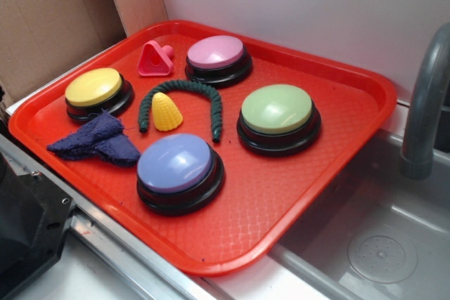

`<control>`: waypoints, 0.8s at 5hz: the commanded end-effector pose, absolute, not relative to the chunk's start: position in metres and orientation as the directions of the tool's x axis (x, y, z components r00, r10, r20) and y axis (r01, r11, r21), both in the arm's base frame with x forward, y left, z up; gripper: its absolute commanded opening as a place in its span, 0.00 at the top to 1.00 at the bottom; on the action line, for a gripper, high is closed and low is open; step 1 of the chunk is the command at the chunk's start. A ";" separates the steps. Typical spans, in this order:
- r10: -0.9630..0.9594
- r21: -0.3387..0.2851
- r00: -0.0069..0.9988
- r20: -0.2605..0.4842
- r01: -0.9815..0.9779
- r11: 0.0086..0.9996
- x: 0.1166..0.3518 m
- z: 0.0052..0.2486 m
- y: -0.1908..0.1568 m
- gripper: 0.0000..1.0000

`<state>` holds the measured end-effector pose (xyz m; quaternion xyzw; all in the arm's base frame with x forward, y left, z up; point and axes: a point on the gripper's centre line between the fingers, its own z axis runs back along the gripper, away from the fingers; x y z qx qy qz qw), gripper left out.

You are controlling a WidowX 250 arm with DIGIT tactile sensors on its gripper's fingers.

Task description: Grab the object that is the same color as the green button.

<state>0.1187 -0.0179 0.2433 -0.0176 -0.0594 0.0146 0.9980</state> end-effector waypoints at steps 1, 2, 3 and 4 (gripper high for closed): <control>0.031 -0.037 0.993 0.118 -0.027 0.999 0.119 0.243 -0.018 0.00; 0.206 -0.084 0.970 0.130 -0.196 0.977 0.143 0.228 -0.018 0.00; 0.385 -0.110 0.912 0.140 -0.372 0.922 0.161 0.209 -0.014 0.00; 0.559 -0.110 0.811 0.174 -0.549 0.829 0.198 0.175 -0.012 0.00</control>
